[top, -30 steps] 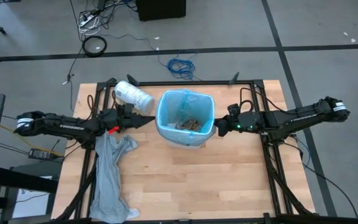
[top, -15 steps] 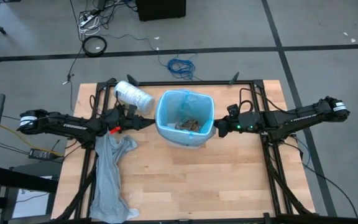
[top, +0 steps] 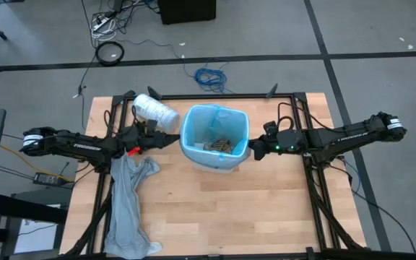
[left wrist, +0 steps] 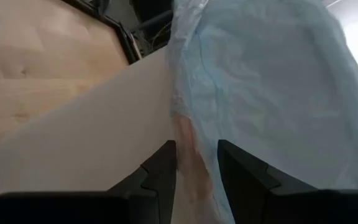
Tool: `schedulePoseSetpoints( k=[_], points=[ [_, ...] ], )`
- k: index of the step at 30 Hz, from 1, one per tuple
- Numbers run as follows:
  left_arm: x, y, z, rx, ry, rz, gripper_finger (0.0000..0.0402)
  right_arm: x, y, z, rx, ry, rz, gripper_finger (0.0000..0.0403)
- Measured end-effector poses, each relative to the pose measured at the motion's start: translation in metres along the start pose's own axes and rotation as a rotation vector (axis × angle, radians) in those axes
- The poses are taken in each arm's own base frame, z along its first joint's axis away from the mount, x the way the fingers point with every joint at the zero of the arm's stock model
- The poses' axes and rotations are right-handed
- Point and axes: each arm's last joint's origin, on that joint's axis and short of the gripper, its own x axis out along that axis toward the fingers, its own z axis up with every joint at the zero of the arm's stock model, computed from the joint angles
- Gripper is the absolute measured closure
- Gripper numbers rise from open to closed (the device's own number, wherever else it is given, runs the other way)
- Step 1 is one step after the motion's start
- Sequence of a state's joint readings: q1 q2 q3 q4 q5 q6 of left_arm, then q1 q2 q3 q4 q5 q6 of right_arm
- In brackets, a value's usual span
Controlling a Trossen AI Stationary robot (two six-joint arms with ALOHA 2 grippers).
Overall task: Place trash/remove bag and relplace
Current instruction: Remove the blue trash bag from the trash bin
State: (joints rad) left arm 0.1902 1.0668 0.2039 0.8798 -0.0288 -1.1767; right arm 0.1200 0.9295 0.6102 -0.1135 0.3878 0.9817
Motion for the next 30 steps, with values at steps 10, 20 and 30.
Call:
schedulePoseSetpoints(
  k=[10,20,30],
  points=[
    [0.0,-0.0009,-0.0001,-0.003,0.011,-0.013,0.0274,0.0,0.0002,-0.0005,-0.009,0.015,0.009,0.0389],
    [-0.0001,0.0014,-0.0006,-0.001,0.007,0.015,0.0284,0.0,0.0003,-0.0006,-0.008,0.02,0.012,0.0389],
    [-0.0002,0.0007,-0.0003,0.019,0.002,0.008,0.0291,0.0,0.0006,-0.0011,-0.007,0.037,0.024,0.0389]
  ],
)
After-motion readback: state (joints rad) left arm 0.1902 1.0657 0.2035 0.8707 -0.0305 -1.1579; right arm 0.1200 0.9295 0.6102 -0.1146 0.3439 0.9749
